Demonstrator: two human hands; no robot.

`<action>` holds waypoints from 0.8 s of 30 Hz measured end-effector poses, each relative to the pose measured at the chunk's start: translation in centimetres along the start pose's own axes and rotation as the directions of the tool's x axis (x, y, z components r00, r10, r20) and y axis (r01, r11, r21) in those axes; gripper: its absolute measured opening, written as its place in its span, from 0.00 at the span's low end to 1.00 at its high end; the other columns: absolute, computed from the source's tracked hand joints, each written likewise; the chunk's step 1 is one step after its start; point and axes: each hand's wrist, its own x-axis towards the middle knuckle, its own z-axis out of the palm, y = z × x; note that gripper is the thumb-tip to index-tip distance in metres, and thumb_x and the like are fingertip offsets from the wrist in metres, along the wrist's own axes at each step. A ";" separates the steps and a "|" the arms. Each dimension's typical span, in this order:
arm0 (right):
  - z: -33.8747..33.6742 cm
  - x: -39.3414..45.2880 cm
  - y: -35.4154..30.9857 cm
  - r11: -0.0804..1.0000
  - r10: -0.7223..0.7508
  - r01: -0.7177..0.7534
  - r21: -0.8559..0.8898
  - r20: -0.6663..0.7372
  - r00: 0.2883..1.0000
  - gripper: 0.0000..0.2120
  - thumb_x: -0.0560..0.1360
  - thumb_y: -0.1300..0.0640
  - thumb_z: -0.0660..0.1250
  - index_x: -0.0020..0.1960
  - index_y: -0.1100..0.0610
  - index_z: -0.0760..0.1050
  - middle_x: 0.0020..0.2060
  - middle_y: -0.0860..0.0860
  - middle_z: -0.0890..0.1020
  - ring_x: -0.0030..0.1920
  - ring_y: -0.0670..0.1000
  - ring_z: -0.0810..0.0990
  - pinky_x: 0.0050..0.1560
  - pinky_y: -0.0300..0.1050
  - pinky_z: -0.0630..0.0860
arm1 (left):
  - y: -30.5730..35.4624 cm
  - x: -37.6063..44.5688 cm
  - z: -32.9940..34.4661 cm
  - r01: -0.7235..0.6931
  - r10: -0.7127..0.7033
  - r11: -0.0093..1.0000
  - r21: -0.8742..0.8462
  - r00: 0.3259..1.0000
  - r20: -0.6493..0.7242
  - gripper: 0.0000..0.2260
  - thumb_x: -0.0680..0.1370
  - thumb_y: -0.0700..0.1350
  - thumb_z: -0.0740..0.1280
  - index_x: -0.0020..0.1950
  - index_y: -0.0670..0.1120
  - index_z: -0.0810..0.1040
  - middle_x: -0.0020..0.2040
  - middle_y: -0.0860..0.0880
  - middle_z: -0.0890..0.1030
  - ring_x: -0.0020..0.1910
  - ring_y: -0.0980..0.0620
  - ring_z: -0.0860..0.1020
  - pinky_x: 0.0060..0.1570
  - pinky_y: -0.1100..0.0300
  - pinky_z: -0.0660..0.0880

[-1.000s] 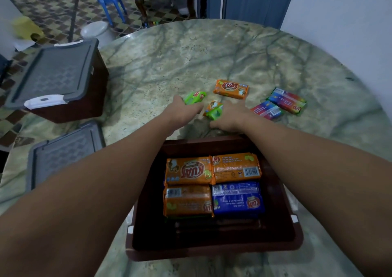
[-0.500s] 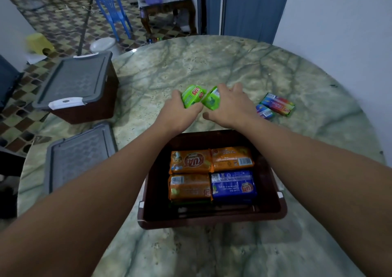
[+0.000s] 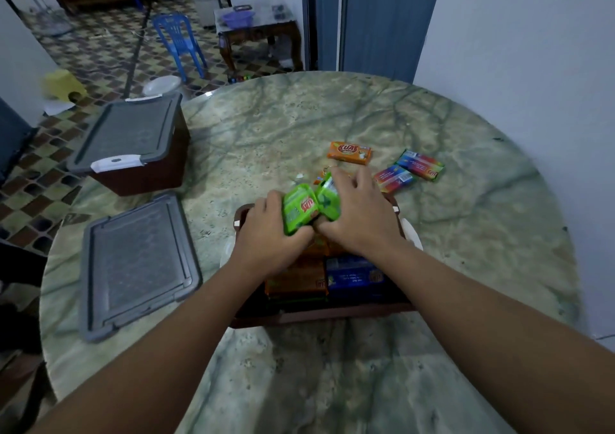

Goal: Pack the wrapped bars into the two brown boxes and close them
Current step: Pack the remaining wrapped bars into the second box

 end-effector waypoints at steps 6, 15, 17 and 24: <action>1.2 -2.7 1.4 0.992 -0.106 0.116 -0.049 0.172 0.979 0.43 0.64 0.38 0.75 0.74 0.48 0.63 0.59 0.52 0.66 0.57 0.58 0.74 0.48 0.52 0.78 | -1.6 -2.6 0.7 -0.061 0.043 0.993 0.103 0.985 0.168 0.29 0.66 0.65 0.64 0.63 0.54 0.67 0.52 0.52 0.70 0.54 0.49 0.72 0.51 0.51 0.73; 2.4 -4.5 3.6 0.970 -0.174 0.227 -0.089 0.403 0.899 0.41 0.63 0.39 0.76 0.68 0.52 0.60 0.59 0.50 0.68 0.59 0.54 0.73 0.50 0.48 0.74 | -2.5 -3.5 1.7 -0.245 0.088 0.907 0.343 0.906 0.414 0.36 0.68 0.62 0.73 0.70 0.53 0.63 0.64 0.49 0.70 0.60 0.46 0.70 0.58 0.46 0.72; 2.4 -4.4 3.7 0.972 -0.175 0.224 -0.069 0.418 0.891 0.41 0.63 0.39 0.76 0.67 0.51 0.60 0.60 0.49 0.68 0.60 0.54 0.71 0.54 0.49 0.75 | -2.6 -3.6 1.8 -0.255 0.100 0.903 0.345 0.907 0.409 0.35 0.68 0.61 0.74 0.71 0.54 0.63 0.63 0.50 0.70 0.61 0.46 0.70 0.58 0.47 0.72; 1.8 -4.7 3.7 0.967 -0.177 0.242 -0.083 0.467 0.866 0.39 0.62 0.42 0.78 0.66 0.48 0.62 0.61 0.48 0.65 0.62 0.52 0.63 0.60 0.51 0.73 | -3.0 -4.0 2.0 -0.272 0.165 0.903 0.332 0.935 0.315 0.35 0.66 0.61 0.77 0.69 0.57 0.68 0.62 0.52 0.69 0.61 0.48 0.66 0.60 0.51 0.69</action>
